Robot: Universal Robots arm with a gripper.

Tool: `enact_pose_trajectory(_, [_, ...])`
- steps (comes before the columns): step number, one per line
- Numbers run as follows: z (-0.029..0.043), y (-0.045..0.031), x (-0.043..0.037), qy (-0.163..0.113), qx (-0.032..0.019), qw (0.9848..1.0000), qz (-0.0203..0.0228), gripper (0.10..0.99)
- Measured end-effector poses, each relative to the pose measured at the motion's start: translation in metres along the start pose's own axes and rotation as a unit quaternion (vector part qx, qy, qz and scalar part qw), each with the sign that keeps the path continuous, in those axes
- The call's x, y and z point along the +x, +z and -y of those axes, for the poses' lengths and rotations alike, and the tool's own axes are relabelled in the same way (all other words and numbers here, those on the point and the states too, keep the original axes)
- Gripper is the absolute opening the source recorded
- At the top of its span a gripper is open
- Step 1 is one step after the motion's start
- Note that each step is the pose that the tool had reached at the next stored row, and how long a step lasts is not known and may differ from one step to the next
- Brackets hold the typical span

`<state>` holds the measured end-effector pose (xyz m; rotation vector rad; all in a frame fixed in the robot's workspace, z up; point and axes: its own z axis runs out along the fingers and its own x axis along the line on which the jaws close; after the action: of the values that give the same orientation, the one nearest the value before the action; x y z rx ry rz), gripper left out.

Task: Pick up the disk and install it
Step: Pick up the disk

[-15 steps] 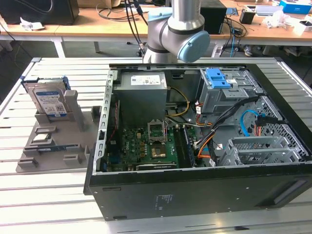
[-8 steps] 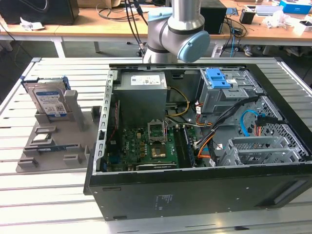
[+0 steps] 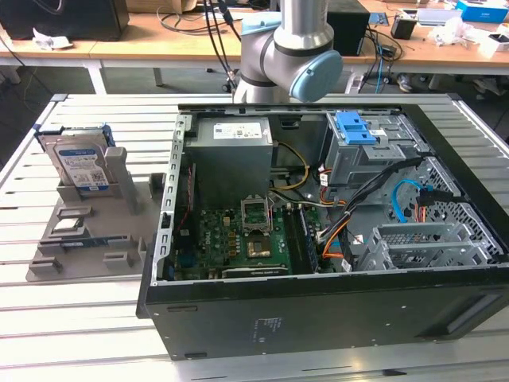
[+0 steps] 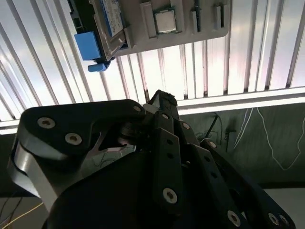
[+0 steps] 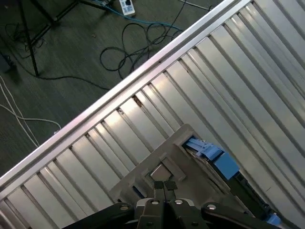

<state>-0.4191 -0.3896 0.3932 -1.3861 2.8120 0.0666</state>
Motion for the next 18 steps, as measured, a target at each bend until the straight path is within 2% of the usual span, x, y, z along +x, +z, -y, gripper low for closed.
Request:
enact_pose_trajectory(5, [0.0, 0.0, 0.0, -0.044, -0.0011, 0.999, -0.0015, 0.106])
enact_pose_trajectory(9, [0.0, 0.0, 0.0, -0.084, -0.002, 0.9965, -0.003, 0.106])
enact_pose_trajectory(17, [0.0001, 0.0, 0.0, -0.155, -0.0037, 0.9879, -0.0055, 0.106])
enact_pose_trajectory(18, [0.0001, 0.0, 0.0, -0.177, -0.0043, 0.9842, -0.0063, 0.106])
